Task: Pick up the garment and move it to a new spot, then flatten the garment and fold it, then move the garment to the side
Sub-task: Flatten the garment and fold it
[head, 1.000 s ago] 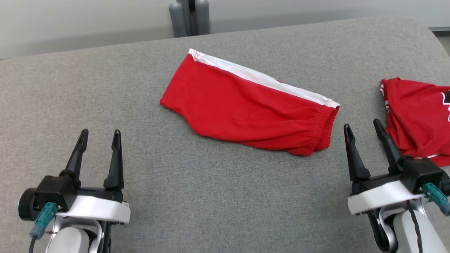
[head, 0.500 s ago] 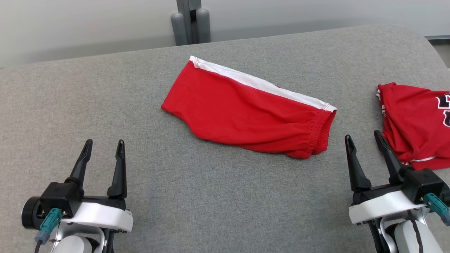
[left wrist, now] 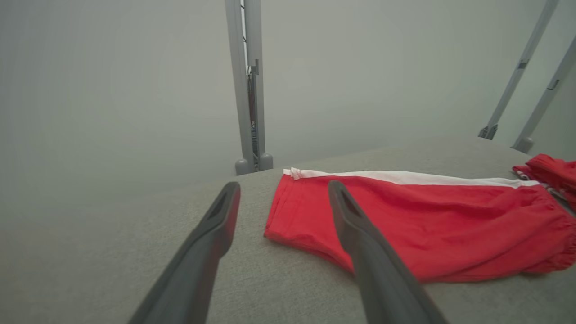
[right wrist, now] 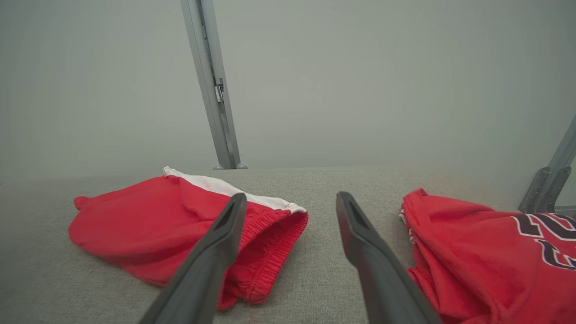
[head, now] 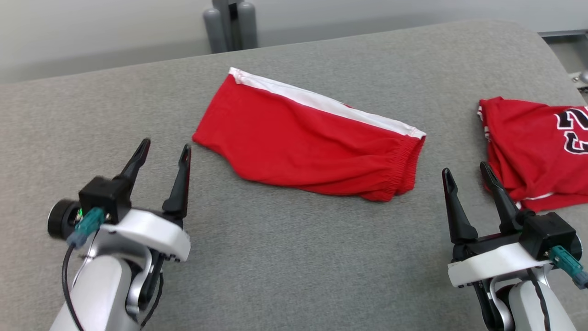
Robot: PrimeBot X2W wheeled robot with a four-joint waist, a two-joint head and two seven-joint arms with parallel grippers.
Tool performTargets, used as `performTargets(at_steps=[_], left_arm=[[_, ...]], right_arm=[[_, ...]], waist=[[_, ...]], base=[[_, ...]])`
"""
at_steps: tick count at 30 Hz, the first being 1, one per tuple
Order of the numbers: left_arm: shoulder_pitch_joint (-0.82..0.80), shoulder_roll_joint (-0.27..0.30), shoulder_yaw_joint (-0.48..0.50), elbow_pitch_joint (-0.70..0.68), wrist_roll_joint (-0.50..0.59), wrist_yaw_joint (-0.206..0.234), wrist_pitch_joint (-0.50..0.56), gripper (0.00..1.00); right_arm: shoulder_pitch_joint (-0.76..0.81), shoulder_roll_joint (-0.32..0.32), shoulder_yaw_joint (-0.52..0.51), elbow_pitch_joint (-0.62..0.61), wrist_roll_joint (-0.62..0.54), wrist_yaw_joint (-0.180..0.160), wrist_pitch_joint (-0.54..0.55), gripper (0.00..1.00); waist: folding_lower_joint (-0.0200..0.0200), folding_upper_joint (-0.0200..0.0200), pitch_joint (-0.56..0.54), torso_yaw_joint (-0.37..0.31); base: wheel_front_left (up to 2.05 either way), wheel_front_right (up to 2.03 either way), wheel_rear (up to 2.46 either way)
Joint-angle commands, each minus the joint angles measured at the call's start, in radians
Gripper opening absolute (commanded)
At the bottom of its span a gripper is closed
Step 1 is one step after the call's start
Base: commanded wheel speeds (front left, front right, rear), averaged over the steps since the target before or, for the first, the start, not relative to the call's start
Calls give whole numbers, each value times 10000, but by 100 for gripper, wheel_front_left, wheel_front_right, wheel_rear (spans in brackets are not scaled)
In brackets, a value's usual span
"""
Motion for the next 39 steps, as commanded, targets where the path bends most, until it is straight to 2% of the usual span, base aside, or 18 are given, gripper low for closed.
performTargets(at_steps=[1,7,8,12,18,27,28,29,30,32,34,39], left_arm=[[-405,57,-65,304,-18,-163,204,100],[-1964,31,-344,2558,-303,-886,917,100],[-1964,31,-344,2558,-303,-886,917,100],[-2835,124,-307,4292,-533,-1174,1252,100],[-3802,323,-205,6405,-689,-1319,1639,100],[-4590,367,-352,8641,-883,-1522,2236,100],[-4659,364,-396,8796,-871,-1558,2217,87],[-4725,370,-443,8946,-862,-1591,2238,36],[-4762,356,-479,9079,-888,-1612,2249,0],[-4871,349,-448,9232,-960,-1657,1948,0],[-4986,363,-314,9362,-1036,-1521,1578,0],[-4446,69,194,9559,-1602,-1457,485,0]], right_arm=[[-50,-53,-21,27,106,-3,-6,100],[-203,-48,265,104,453,-3,-3,100],[-203,-48,265,104,453,-3,-3,100],[-234,-52,376,108,704,-3,-3,100],[-271,-46,471,67,1019,-3,-3,100],[-333,-47,639,116,1315,-3,-3,100],[-352,-49,655,120,1328,-3,-3,100],[-360,-49,673,117,1350,-3,-3,100],[-353,-49,672,122,1401,-3,-3,100],[-313,-49,659,134,1417,-3,-3,100],[-244,-49,599,135,1474,-3,-3,100],[55,-48,357,147,1449,-3,-3,100]], waist=[[0,0,100,-270],[0,0,403,-1043],[0,0,403,-1043],[0,0,628,-1526],[0,0,818,-1950],[0,0,857,-2193],[0,0,860,-2227],[0,0,864,-2257],[0,0,863,-2281],[0,0,854,-2303],[0,0,834,-2285],[0,0,651,-2038]], base=[[0,0,0],[0,0,0],[0,0,0],[0,0,0],[0,0,0],[0,0,0],[0,0,0],[0,0,0],[0,0,0],[0,0,0],[0,0,0],[0,0,0]])
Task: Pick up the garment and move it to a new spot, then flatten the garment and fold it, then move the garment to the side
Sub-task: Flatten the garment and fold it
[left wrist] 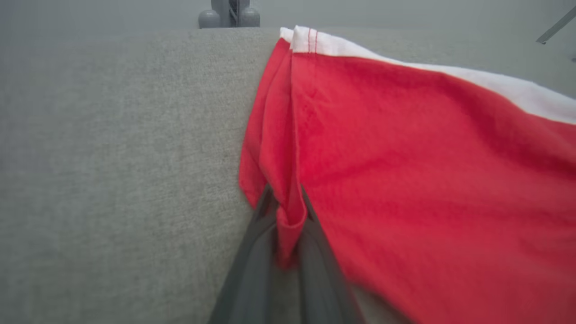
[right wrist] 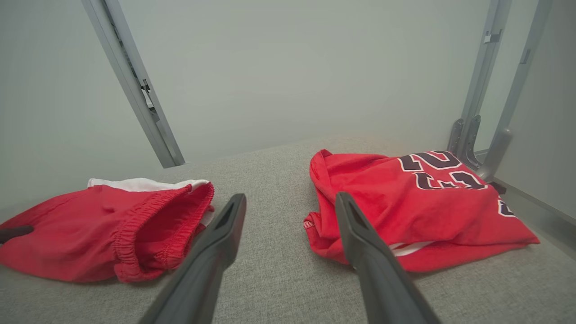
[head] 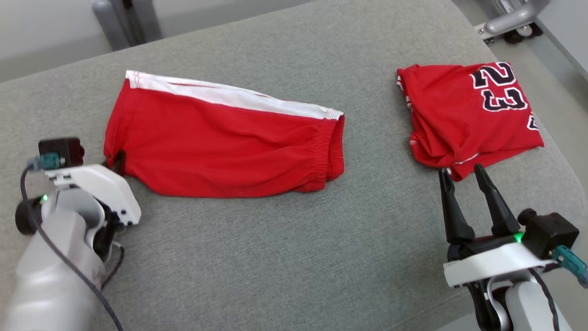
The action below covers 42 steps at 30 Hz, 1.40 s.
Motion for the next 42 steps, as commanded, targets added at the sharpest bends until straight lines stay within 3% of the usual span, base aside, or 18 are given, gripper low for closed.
performTargets(at_steps=[1,12,24,25,26,35,42], left_arm=[[413,-2,157,87,-160,63,-361,0],[2466,-993,350,-1385,-641,225,-2007,0],[4592,-1365,82,-4484,-773,973,-1568,0],[4729,-1360,78,-4736,-779,1055,-1496,44],[4836,-1312,53,-4967,-718,1158,-1423,100],[5432,-835,454,-7223,-7,2157,-2315,100],[5727,-341,602,-8851,792,2415,-2511,100]], right_arm=[[194,-47,-130,20,77,-3,3,100],[554,-54,-445,87,-499,-3,3,100],[653,-58,-593,327,-854,-3,52,100],[646,-59,-586,322,-839,-3,62,100],[627,-59,-546,323,-829,-3,52,100],[443,-69,-464,107,-969,-3,71,100],[393,-116,-527,-14,-1307,-3,159,100]], waist=[[0,0,-91,219],[0,0,-573,1701],[0,0,-940,2528],[0,0,-949,2551],[0,0,-959,2559],[0,0,-1116,2567],[0,0,-1282,2668]], base=[[0,0,0],[0,0,0],[0,0,0],[0,0,0],[0,0,0],[0,0,0],[0,0,0]])
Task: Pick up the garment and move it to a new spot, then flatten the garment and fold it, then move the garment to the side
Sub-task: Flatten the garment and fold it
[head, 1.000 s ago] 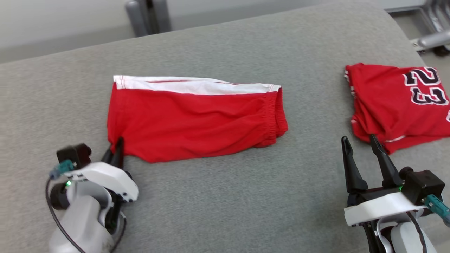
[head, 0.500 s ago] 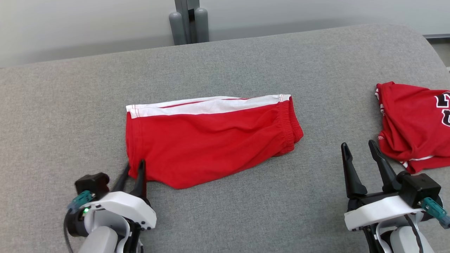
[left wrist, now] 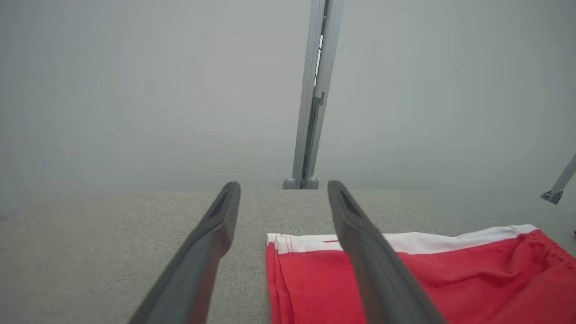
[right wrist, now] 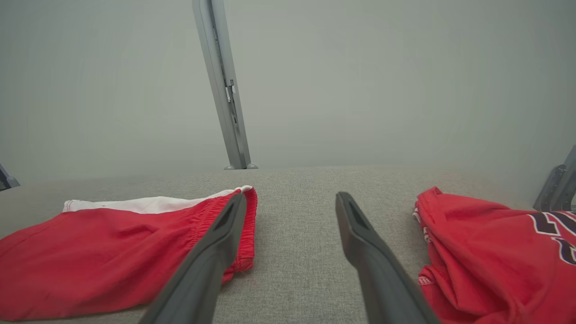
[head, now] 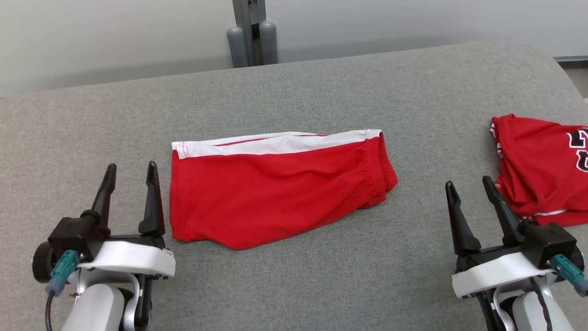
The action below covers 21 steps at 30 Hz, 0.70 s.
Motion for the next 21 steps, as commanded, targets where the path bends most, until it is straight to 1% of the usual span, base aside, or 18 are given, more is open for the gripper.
performTargets(at_steps=[1,4,7,8,9,14,21], left_arm=[[205,109,9,-233,152,77,-42,100],[451,346,-57,-819,414,185,-16,100],[955,536,-173,-1732,662,483,372,100],[955,536,-173,-1732,662,483,372,100],[1140,577,-200,-2058,712,594,543,100],[1355,575,-256,-2509,751,772,802,100],[1368,590,-326,-2725,763,864,928,100]], right_arm=[[-97,-87,-67,-33,-158,-3,0,100],[-63,-73,-158,-60,-259,-3,112,100],[25,-99,-287,-109,-350,-3,258,100],[25,-99,-287,-109,-350,-3,258,100],[52,-117,-330,-141,-368,-3,305,100],[57,-132,-361,-131,-436,-3,418,100],[-49,-139,-356,-94,-394,-3,440,100]], waist=[[0,0,-40,25],[0,0,-114,64],[0,0,-195,114],[0,0,-195,114],[0,0,-208,148],[0,0,-219,197],[0,0,-197,225]], base=[[0,0,0],[0,0,0],[0,0,0],[0,0,0],[0,0,0],[0,0,0],[0,0,0]])
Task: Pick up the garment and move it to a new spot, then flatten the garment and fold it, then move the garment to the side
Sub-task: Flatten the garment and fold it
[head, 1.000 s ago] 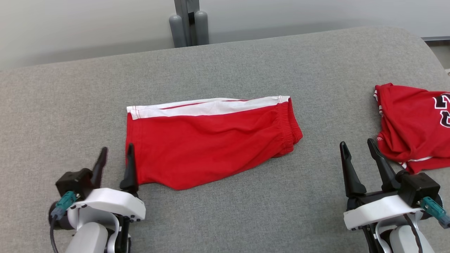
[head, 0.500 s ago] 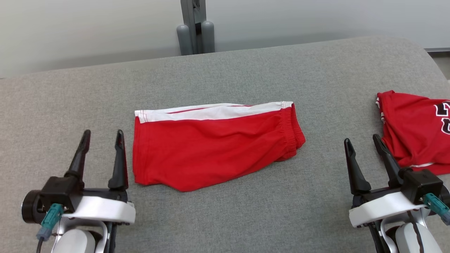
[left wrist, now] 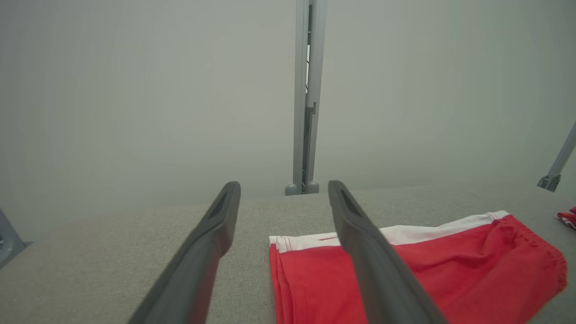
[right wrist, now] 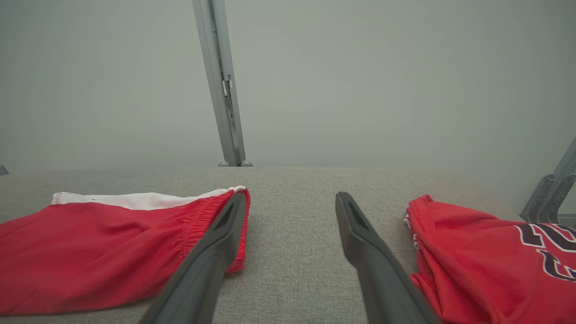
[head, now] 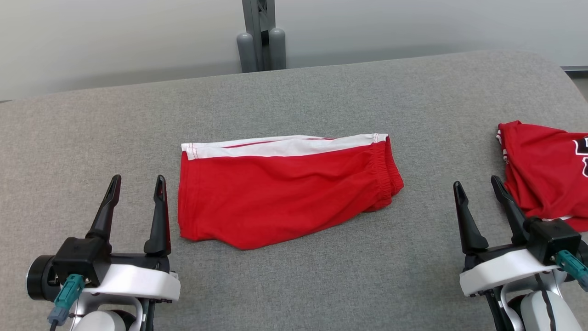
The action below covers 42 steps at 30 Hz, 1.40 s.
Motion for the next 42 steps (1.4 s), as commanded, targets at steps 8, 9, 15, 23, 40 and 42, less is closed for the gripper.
performTargets(at_steps=[8,9,15,23,40,42], left_arm=[[-117,-19,-120,-173,38,94,81,100],[-152,-26,-141,-181,33,87,79,100],[-393,-163,-335,-66,-28,0,66,100],[-695,-249,-435,274,-105,-107,-73,100],[-1094,-275,-661,727,-157,-257,-194,100],[-1055,-258,-661,777,-170,-245,-190,100]], right_arm=[[-702,-97,556,575,229,-3,165,100],[-834,-91,749,775,270,-3,203,100],[-1830,-50,1812,2498,773,-3,182,100],[-2989,12,1337,4935,956,-3,-215,100],[-3871,147,3674,7056,4258,9,172,0],[-3958,111,3792,7166,4473,6,-57,0]], waist=[[0,0,216,269],[0,0,270,321],[0,0,596,749],[0,0,891,1178],[0,0,1027,1141],[0,0,1008,1083]], base=[[0,0,0],[0,0,0],[0,0,0],[0,0,0],[0,0,0],[0,0,0]])
